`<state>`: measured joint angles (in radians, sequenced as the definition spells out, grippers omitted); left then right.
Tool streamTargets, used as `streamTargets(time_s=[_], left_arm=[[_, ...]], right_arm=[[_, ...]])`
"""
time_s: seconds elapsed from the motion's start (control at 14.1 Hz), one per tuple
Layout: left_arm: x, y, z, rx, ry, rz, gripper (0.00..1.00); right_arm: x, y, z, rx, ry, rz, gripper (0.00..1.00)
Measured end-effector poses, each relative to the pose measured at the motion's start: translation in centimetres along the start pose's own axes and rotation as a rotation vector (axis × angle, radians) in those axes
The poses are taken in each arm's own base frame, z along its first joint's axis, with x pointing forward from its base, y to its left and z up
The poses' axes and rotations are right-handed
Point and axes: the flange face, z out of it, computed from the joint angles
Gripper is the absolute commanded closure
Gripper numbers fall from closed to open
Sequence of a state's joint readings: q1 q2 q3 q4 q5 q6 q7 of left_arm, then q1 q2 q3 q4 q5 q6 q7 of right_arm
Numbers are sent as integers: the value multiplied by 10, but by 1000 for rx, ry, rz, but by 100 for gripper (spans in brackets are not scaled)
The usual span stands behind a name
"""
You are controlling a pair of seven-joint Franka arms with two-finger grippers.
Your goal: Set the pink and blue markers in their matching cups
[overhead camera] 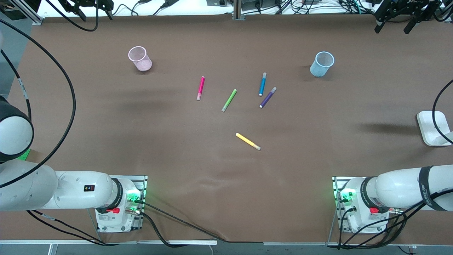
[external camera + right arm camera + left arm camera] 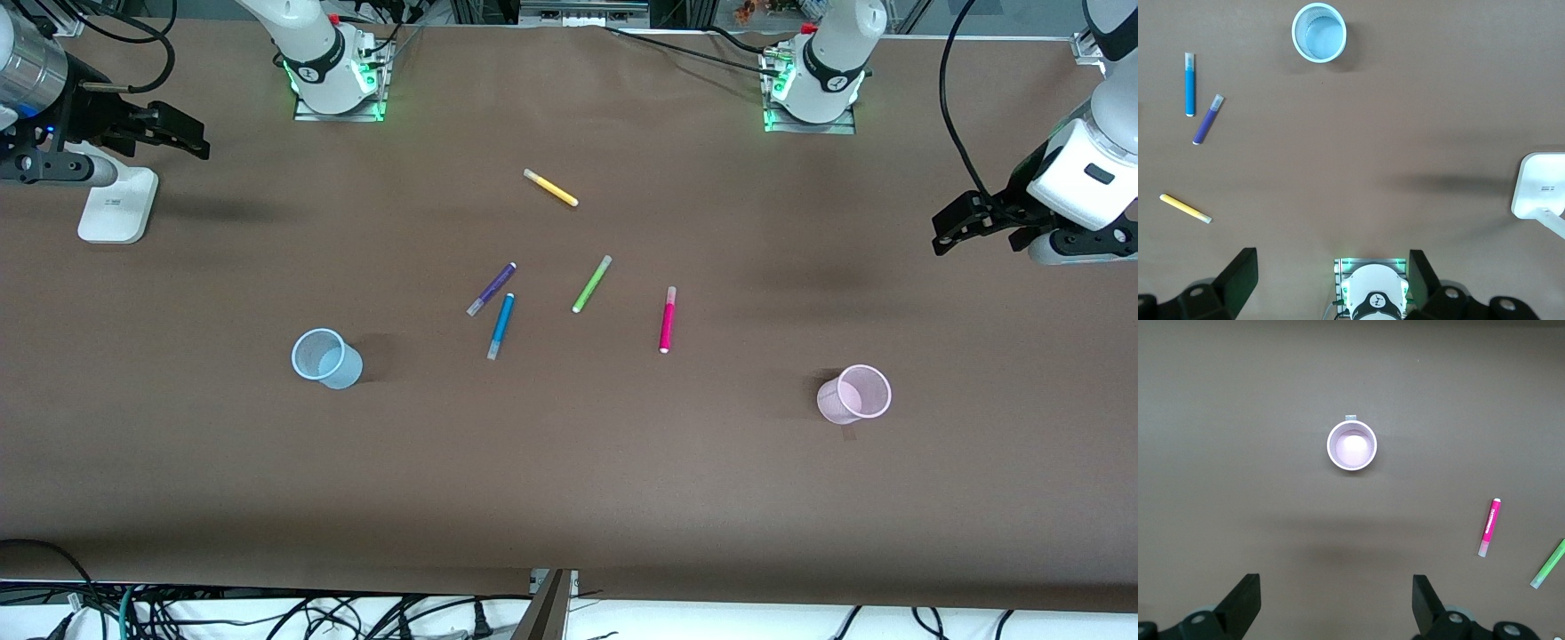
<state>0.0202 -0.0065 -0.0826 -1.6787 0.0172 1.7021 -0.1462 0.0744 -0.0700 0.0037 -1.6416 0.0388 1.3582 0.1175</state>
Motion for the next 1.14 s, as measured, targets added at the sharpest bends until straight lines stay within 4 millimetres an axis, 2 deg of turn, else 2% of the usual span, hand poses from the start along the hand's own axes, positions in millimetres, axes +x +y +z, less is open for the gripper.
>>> streamTargets(time_s=[0.43, 0.71, 0.99, 1.14], left_arm=[[-1, 1, 1, 1, -8, 8, 0], [-3, 10, 7, 4, -39, 84, 0], [0, 23, 21, 4, -66, 116, 0], [5, 33, 40, 2, -96, 132, 0]], right_arm=[[3, 0, 0, -2, -9, 0, 0], [3, -1, 1, -2, -10, 0, 0], [10, -1, 9, -5, -30, -1, 0], [16, -4, 16, -8, -43, -5, 0]])
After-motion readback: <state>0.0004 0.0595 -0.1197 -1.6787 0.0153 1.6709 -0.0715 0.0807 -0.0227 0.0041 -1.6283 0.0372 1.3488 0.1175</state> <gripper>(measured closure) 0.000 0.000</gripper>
